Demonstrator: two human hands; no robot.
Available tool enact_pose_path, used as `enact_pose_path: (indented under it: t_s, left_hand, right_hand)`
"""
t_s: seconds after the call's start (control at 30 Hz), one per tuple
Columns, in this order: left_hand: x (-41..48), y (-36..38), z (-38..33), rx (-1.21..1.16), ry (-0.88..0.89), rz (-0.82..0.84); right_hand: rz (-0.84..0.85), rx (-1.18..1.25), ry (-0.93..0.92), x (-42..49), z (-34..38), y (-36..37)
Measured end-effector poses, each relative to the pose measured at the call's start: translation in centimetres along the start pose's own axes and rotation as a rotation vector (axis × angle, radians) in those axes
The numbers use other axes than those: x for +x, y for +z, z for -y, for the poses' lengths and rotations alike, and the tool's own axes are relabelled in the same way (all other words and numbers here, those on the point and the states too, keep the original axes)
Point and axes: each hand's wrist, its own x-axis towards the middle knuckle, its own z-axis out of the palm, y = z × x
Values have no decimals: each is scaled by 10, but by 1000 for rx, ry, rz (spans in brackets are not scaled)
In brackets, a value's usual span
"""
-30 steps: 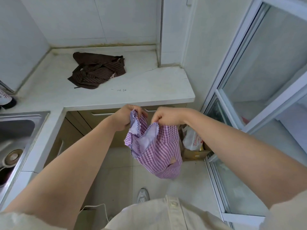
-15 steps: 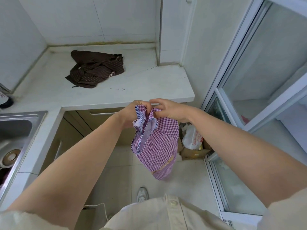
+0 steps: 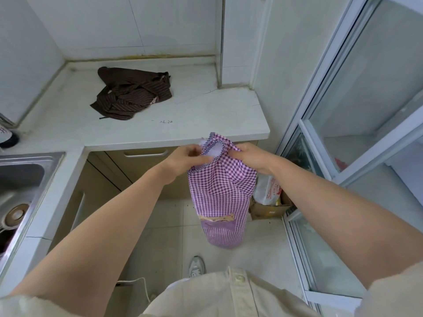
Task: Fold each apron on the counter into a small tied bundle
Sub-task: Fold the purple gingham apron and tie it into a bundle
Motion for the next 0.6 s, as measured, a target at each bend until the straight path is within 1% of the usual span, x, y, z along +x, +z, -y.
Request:
enact_pose_path:
  t_s: [0.07, 0.13, 0.2, 0.37, 0.47, 0.53, 0.6]
  left_hand:
    - [1, 8, 1, 68, 0, 1]
    - [2, 14, 1, 14, 0, -29]
    - [1, 18, 0, -68, 3, -17]
    - [8, 18, 9, -22, 1, -3]
    - [9, 15, 15, 175, 16, -26]
    - [8, 9, 21, 387, -57, -64]
    - [5, -1, 33, 587, -177, -132]
  right_hand:
    - [40, -13, 31, 2, -6, -1]
    - [86, -37, 57, 3, -9, -1]
    - [119, -50, 65, 2, -10, -2]
    - [116, -84, 22, -6, -13, -7]
    - [33, -139, -6, -7, -18, -12]
    - [-52, -191, 26, -5, -26, -18]
    - [-145, -235, 87, 0, -33, -23]
